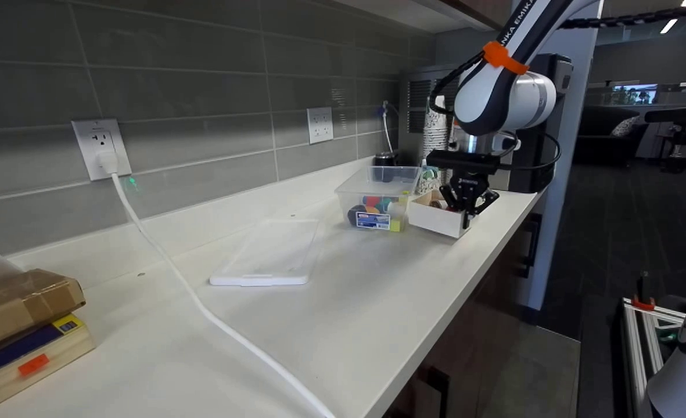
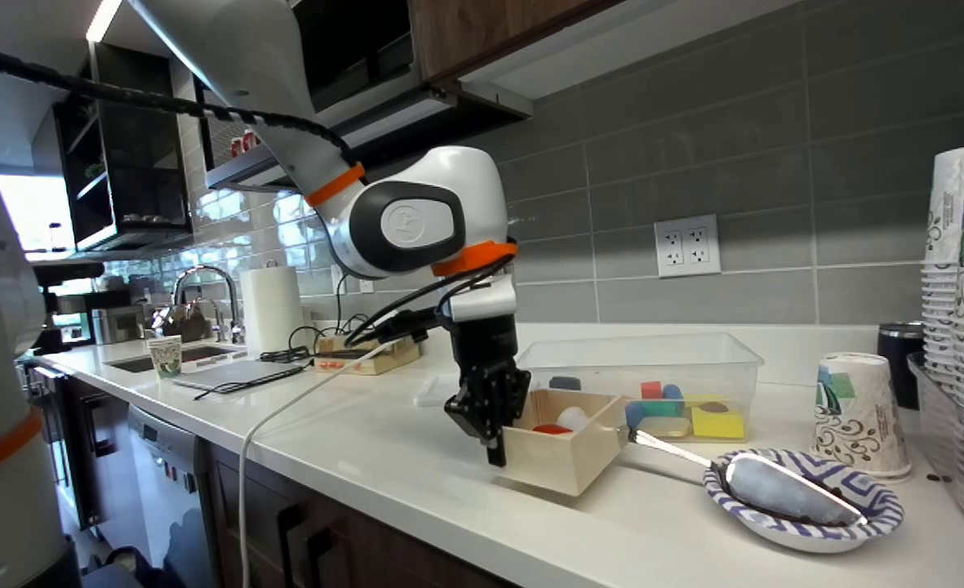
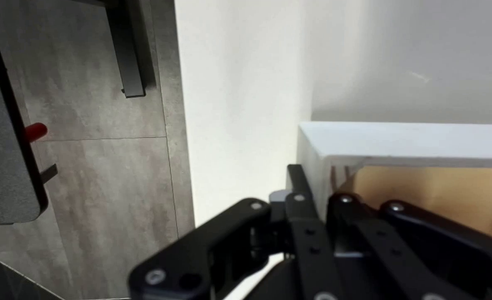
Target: Move the box to the right.
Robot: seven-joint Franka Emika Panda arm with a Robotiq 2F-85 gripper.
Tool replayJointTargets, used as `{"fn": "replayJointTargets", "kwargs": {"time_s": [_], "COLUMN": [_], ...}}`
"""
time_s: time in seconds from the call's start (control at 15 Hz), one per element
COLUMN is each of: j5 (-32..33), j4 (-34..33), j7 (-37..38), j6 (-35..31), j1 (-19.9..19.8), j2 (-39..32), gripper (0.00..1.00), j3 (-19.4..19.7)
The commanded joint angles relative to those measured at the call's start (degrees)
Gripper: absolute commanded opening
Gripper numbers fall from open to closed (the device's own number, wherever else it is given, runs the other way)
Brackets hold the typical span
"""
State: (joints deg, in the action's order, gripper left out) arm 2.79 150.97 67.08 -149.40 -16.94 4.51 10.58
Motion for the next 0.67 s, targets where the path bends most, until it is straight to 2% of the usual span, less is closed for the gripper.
{"fn": "replayJointTargets", "kwargs": {"time_s": [0.0, 0.4, 0.6], "j5": [-0.9, -2.75, -1.18], "j4": [-2.32, -1.83, -0.78], "j7": [-0.2, -1.19, 0.45], "j6": [0.65, 0.9, 1.4], "j1": [1.1, 2.63, 3.03], "j2": [-0.95, 0.05, 2.04], "gripper": [0.33, 0.77, 0.98], "j3": [0.05, -0.34, -0.86]}}
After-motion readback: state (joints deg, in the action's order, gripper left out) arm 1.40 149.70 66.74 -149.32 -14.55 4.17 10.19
